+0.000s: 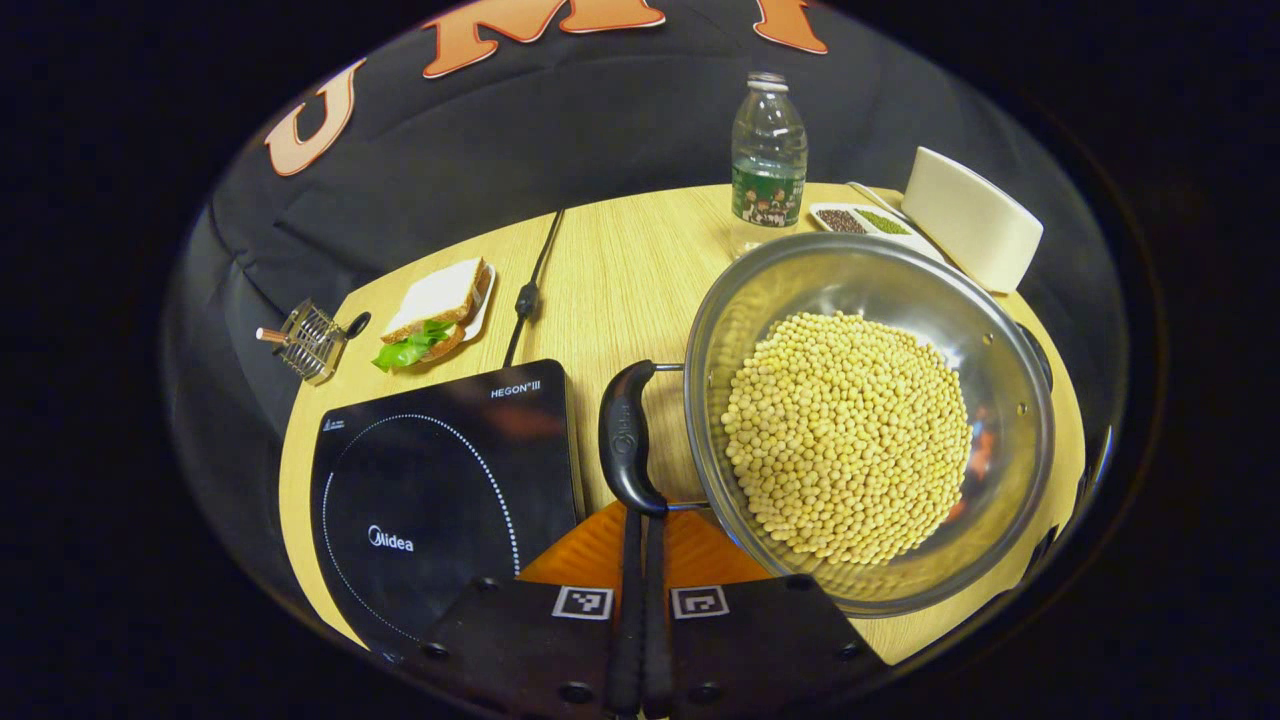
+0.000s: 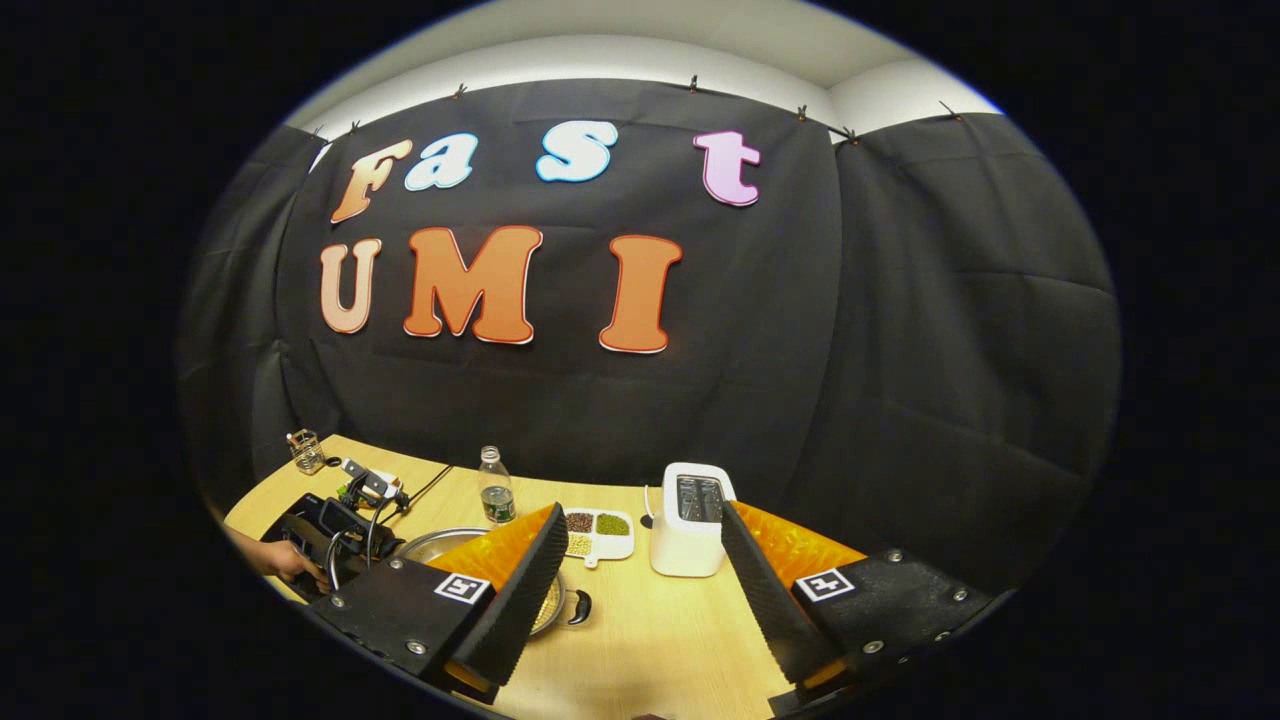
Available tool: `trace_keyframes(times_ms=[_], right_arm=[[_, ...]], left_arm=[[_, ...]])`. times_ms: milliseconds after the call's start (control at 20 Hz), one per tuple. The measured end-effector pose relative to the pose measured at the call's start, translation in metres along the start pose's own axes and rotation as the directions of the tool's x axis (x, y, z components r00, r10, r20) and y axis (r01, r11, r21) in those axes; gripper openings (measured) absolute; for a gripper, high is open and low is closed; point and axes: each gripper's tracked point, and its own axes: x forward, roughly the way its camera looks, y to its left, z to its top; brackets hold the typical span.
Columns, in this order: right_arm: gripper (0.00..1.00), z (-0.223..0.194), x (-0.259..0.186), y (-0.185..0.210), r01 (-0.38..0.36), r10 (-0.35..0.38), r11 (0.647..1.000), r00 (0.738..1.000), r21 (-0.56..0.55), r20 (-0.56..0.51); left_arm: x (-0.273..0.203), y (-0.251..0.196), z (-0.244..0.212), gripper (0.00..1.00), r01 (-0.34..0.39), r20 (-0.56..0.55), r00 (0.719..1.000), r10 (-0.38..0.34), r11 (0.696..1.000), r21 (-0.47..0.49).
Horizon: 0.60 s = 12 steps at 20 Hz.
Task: First push the handle of the pot to place it horizontally, then grasp the pot with both hands and set it on the induction cooktop.
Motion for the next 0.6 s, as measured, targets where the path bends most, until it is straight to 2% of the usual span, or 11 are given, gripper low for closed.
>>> trace_keyframes(times_ms=[250,350,450,500,550,600], right_arm=[[0.96,-0.025,0.027,0.032,-0.052,0.051,0.999,0.995,-0.003,-0.08],[0.96,-0.037,0.04,0.049,-0.082,0.081,0.997,0.99,-0.006,-0.115],[0.96,-0.049,0.055,0.065,-0.117,0.116,0.993,0.981,0.006,-0.154],[0.96,-0.058,0.063,0.074,-0.131,0.132,0.991,0.975,0.015,-0.177],[0.96,-0.065,0.071,0.082,-0.144,0.146,0.989,0.969,0.023,-0.2],[0.96,-0.074,0.077,0.088,-0.15,0.153,0.988,0.963,0.032,-0.223]], left_arm=[[-0.019,-0.002,0.0,0.08,0.064,0.054,0.997,-0.061,0.997,-0.049],[-0.033,0.003,0.013,0.08,0.076,0.123,0.99,-0.068,0.995,-0.06],[-0.048,-0.003,0.024,0.08,0.134,0.164,0.979,-0.121,0.988,-0.073],[-0.052,-0.007,0.029,0.12,0.162,0.177,0.973,-0.146,0.983,-0.08],[-0.053,-0.005,0.032,0.28,0.167,0.184,0.971,-0.15,0.983,-0.079],[-0.049,-0.004,0.04,0.36,0.176,0.187,0.97,-0.159,0.981,-0.079]])
